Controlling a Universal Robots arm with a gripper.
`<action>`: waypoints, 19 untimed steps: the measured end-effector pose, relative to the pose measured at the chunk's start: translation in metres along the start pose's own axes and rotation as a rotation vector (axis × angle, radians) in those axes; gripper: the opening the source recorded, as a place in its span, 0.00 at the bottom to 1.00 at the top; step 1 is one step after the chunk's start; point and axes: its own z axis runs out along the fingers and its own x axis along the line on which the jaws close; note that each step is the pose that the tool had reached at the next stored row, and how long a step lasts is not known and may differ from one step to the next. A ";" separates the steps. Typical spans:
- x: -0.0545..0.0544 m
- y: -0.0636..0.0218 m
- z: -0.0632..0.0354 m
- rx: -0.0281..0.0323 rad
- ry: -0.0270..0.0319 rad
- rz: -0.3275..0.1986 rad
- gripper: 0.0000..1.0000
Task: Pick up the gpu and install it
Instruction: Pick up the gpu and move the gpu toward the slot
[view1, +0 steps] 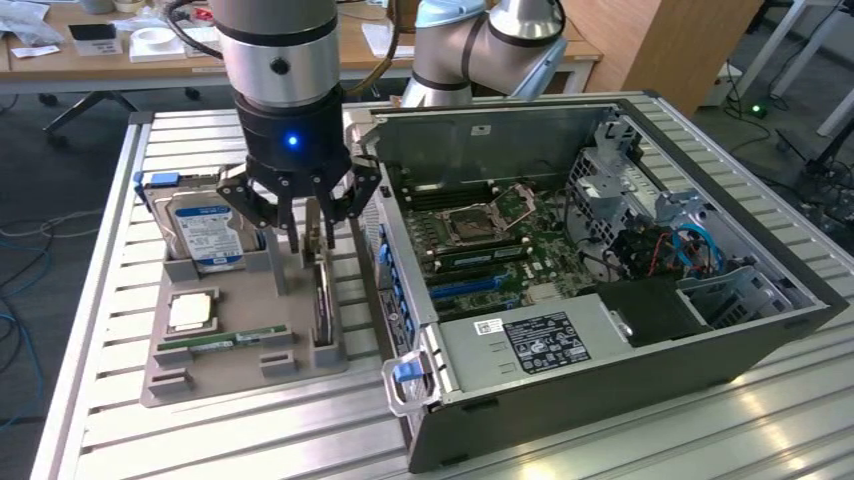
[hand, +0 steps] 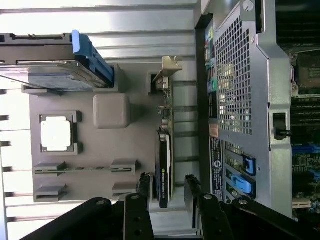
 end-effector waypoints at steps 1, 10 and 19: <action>0.000 0.0001 0.0018 0.0000 0.0000 0.000 0.42; 0.001 0.0005 0.0182 0.0001 -0.0001 0.001 0.42; 0.001 0.0003 0.0241 0.0002 0.0000 0.001 0.42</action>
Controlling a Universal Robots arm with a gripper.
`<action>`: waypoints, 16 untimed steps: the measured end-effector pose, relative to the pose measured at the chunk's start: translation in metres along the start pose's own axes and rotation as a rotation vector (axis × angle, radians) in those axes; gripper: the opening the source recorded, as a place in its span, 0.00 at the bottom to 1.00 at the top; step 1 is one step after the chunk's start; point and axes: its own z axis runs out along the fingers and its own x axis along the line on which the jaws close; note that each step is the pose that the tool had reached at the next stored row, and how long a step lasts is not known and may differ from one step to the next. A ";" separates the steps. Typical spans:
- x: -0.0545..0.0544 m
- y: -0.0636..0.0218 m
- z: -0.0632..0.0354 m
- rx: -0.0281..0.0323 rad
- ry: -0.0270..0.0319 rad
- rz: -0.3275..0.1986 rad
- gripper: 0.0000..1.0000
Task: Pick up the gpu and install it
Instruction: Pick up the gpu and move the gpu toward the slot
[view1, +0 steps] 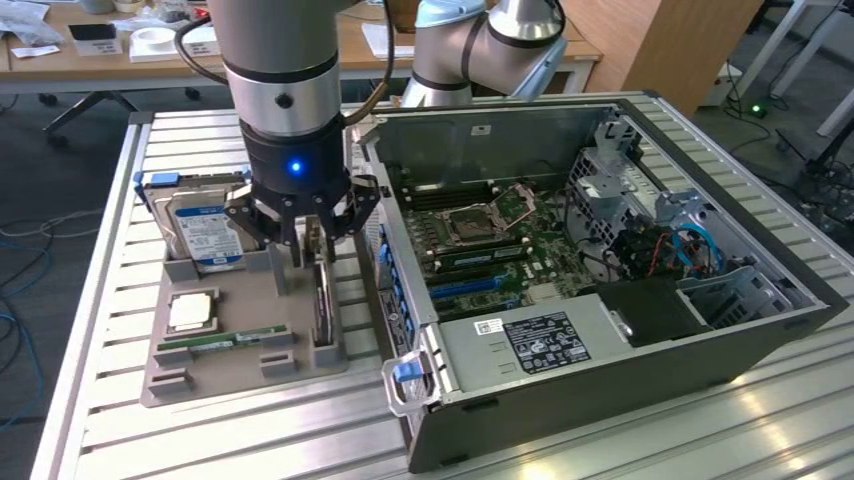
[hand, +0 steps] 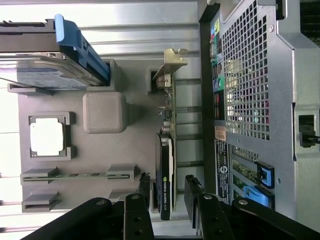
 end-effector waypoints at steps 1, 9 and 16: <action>0.000 0.0000 0.0000 0.0000 0.0000 0.000 0.42; 0.000 -0.0005 0.0118 -0.0001 -0.0002 0.000 0.42; -0.001 -0.0005 0.0153 -0.0001 -0.0002 0.000 0.42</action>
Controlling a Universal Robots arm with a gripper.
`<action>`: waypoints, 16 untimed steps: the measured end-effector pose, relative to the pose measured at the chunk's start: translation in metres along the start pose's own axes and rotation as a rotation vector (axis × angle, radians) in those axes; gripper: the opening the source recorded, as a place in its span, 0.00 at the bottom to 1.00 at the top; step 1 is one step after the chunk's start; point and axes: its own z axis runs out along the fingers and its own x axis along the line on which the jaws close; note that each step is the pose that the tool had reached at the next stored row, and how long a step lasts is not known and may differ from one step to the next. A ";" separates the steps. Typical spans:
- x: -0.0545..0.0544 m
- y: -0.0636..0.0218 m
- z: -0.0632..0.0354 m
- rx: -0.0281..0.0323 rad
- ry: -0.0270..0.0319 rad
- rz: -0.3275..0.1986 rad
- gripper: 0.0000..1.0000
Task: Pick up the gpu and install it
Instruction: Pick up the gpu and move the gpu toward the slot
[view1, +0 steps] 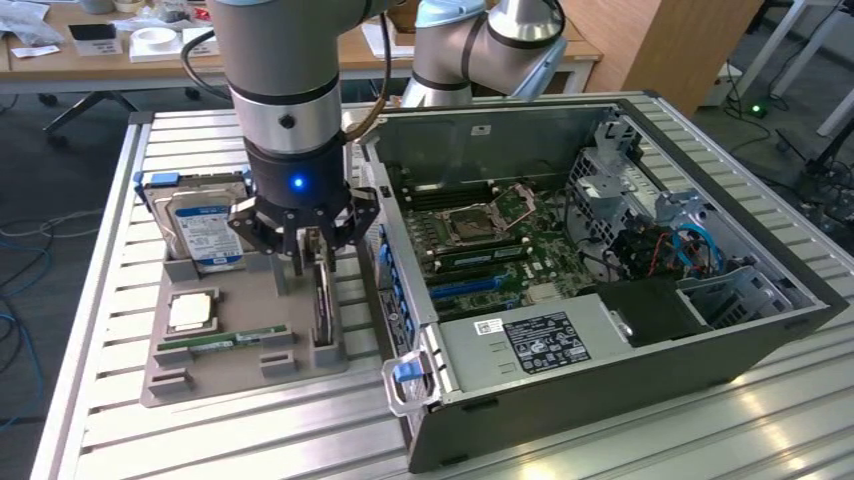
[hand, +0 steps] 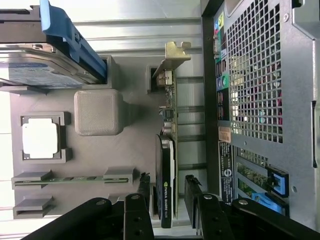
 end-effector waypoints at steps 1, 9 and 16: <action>-0.001 0.0000 0.0001 0.0000 0.0000 0.000 0.42; -0.002 -0.0001 0.0040 0.0001 0.0001 0.000 0.42; -0.002 -0.0004 0.0099 0.0002 0.0002 0.000 0.42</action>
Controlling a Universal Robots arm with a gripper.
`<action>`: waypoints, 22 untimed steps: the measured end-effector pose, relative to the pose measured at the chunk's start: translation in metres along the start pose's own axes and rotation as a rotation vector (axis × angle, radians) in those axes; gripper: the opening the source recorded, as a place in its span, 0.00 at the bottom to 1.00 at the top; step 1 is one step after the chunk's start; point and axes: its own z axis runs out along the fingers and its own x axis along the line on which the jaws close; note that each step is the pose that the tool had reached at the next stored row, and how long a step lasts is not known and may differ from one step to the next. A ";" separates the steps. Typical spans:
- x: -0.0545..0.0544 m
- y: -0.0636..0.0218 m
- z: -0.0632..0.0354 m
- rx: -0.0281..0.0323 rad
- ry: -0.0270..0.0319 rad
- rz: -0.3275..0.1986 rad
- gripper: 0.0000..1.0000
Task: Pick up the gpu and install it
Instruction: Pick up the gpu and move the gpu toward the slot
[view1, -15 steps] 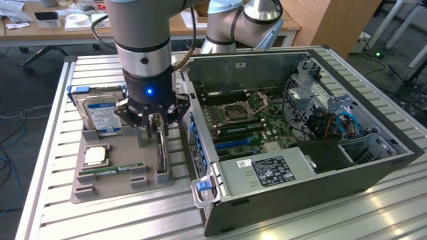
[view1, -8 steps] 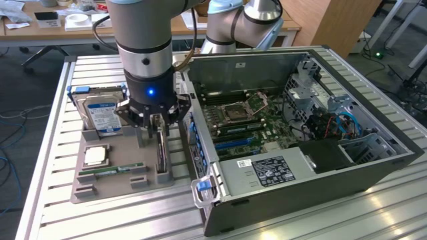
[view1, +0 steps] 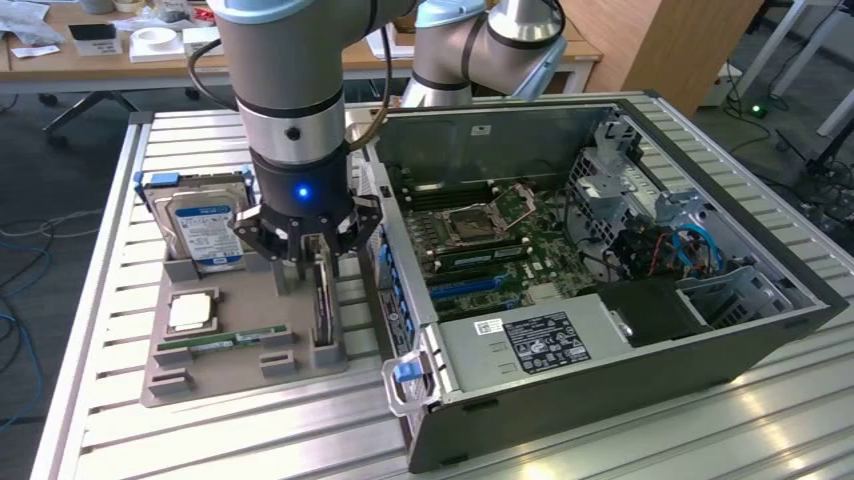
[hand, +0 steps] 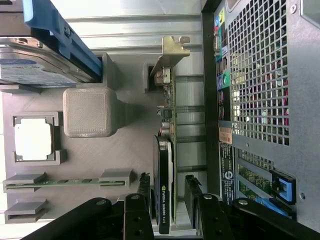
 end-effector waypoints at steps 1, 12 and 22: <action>0.000 0.0000 0.0001 -0.0001 -0.0001 0.000 0.42; -0.002 0.0001 0.0002 -0.0003 -0.0003 0.000 0.42; -0.003 0.0000 0.0044 -0.0001 -0.0001 0.000 0.42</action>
